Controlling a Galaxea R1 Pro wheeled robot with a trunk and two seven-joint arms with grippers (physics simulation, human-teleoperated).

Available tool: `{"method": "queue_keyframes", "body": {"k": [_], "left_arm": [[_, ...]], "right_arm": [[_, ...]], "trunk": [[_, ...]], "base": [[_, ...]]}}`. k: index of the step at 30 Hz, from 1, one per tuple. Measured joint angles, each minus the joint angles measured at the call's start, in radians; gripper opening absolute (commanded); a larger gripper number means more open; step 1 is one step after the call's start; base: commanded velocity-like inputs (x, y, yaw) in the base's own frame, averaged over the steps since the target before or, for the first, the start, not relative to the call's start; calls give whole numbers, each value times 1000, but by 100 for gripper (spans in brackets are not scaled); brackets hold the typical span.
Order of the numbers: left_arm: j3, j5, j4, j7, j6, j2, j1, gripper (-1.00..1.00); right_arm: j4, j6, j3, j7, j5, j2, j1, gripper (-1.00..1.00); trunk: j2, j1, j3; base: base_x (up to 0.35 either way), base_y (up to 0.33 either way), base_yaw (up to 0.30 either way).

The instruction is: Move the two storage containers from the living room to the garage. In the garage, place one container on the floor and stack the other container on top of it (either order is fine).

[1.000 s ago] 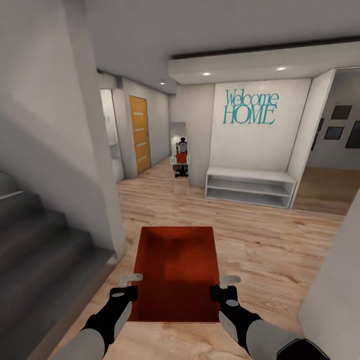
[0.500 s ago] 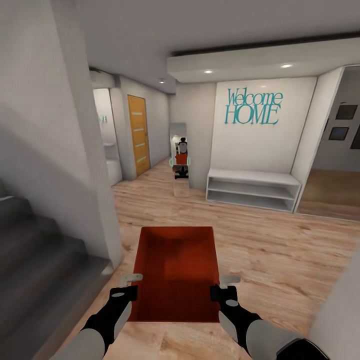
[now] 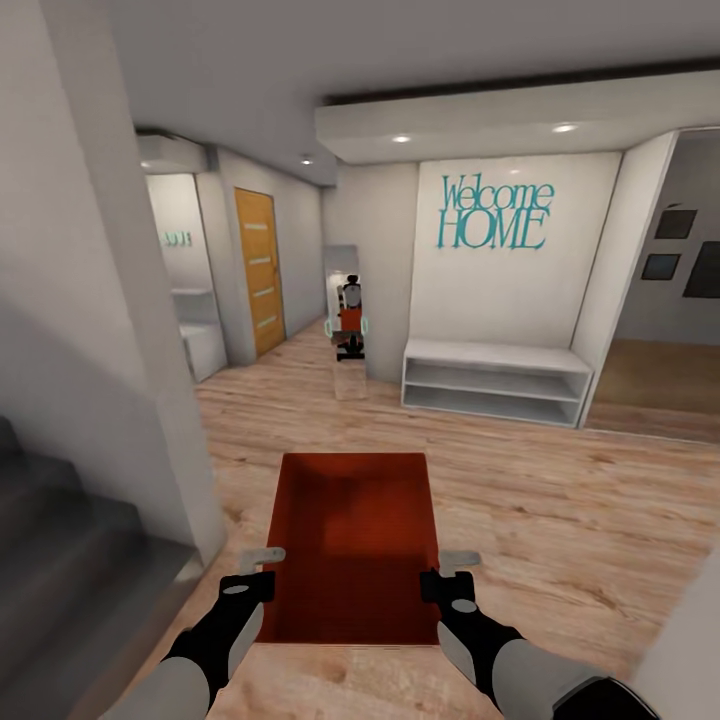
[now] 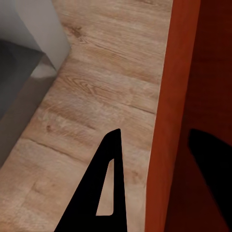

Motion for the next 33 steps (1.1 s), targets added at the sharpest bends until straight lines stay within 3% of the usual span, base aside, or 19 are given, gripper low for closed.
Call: {"method": "queue_keyframes", "body": {"k": [20, 33], "left_arm": [[0, 0, 0, 0, 0, 1, 0, -100], [0, 0, 0, 0, 1, 1, 0, -100]], "right_arm": [[1, -3, 2, -1, -2, 1, 0, -100], [2, -9, 4, -1, -4, 3, 1, -100]], "trunk": [[0, 0, 0], [0, 0, 6]], "base": [[322, 0, -2], [322, 0, -172]]}}
